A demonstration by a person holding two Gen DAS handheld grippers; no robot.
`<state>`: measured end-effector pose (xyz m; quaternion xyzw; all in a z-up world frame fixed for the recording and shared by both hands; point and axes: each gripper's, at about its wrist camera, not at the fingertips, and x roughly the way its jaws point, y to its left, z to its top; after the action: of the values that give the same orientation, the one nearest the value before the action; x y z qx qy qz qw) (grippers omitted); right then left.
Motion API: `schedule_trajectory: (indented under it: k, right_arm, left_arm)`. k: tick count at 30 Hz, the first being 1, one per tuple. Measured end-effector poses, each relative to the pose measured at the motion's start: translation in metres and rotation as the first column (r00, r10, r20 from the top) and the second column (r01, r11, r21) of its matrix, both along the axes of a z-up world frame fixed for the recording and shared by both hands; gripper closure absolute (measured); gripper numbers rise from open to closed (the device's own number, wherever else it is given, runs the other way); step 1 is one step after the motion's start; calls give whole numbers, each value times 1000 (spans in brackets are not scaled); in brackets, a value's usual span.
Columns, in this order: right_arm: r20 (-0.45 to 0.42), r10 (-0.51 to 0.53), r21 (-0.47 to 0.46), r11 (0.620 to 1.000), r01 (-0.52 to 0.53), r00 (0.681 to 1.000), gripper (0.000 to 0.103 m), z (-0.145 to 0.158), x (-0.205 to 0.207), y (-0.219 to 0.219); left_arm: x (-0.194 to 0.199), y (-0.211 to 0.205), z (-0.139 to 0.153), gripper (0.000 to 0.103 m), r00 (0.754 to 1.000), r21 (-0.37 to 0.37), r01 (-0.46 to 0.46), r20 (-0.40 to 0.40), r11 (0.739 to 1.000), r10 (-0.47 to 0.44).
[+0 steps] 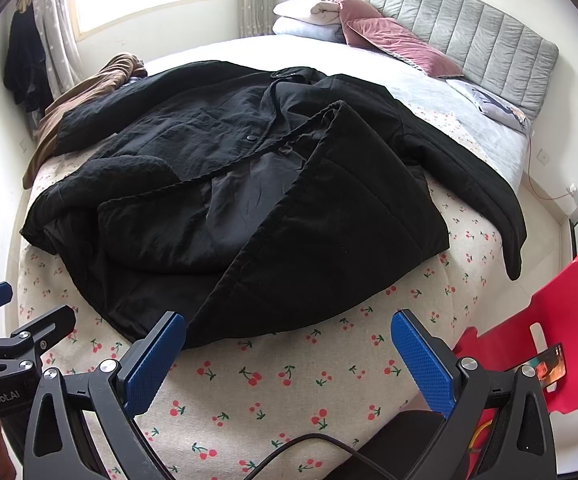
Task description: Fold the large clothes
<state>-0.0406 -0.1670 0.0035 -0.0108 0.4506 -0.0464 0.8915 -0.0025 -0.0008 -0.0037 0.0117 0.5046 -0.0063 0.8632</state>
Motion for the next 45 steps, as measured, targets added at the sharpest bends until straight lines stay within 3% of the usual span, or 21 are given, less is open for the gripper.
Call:
schedule_trajectory:
  k: [26,31,38,42,45]
  right_arm:
    - [-17,-2,-6,1000,2,1000,0,-5,4,-2]
    - [-11,13,-6,1000,-13,1000,0,-4,7,-6]
    - [10,-2,16,1000,2,1000,0,5,17,-37]
    - [25,-46,39,998,45,999,0,13,25,-66]
    - [18,-85,57,995,84,996,0,14,35,-93]
  left_arm:
    - [12,3,-4,0,999,-27,0,36,1000,1]
    - [20,8,2,0,989,20,-22,145,1000,19]
    - [63,33,-1,0,992,6,99,84,995,-99]
    - [97,68,0,0,992,-11,95,90,995,-94]
    - [129,99,-6,0,997,-27,58,47,998,-56]
